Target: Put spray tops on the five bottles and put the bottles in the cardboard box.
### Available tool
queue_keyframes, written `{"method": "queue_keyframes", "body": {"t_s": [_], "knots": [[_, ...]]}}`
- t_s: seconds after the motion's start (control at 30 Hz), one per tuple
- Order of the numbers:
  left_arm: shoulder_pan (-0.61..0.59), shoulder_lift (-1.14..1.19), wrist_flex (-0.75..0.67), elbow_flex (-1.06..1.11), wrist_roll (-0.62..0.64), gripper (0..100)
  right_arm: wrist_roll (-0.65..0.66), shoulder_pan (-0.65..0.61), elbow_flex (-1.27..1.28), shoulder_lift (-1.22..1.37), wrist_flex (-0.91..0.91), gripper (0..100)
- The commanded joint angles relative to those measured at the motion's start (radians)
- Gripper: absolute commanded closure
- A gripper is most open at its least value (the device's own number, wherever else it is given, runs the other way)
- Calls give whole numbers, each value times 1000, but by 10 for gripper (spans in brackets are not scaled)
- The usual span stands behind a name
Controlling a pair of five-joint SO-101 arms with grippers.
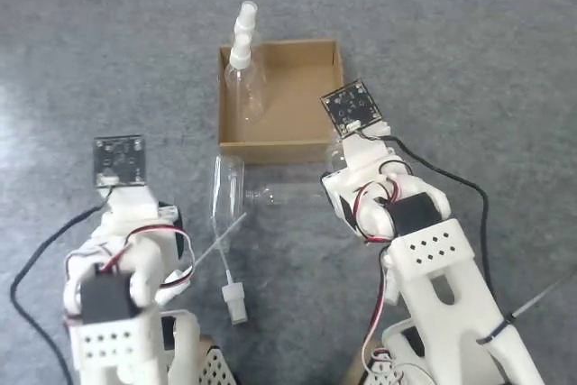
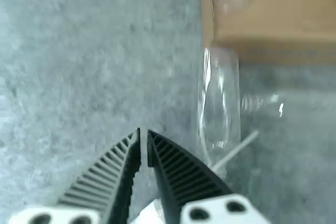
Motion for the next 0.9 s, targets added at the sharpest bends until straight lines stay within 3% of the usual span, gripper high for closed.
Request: {"method": "queue_keyframes", "body": {"t_s": [0.0, 0.1, 0.23, 0.3, 0.57, 0.73, 0.87], "knots": [[-3, 103, 21, -51, -95, 979, -11, 8, -12, -39, -22, 929], [-26, 166, 20, -59, -170, 921, -11, 7, -12, -39, -22, 928], [-109, 245, 20, -62, -285, 725, -11, 8, -12, -39, -22, 928], [-150, 288, 20, -61, -348, 686, -11, 8, -12, -39, -22, 928], [-164, 509, -3, -58, -597, 802, -9, 5, -12, -39, -22, 926], [-164, 611, -11, -58, -672, 793, -8, 5, -12, -39, -22, 925], [-164, 671, -112, -19, -675, 797, -8, 5, -12, -39, -22, 925]]}}
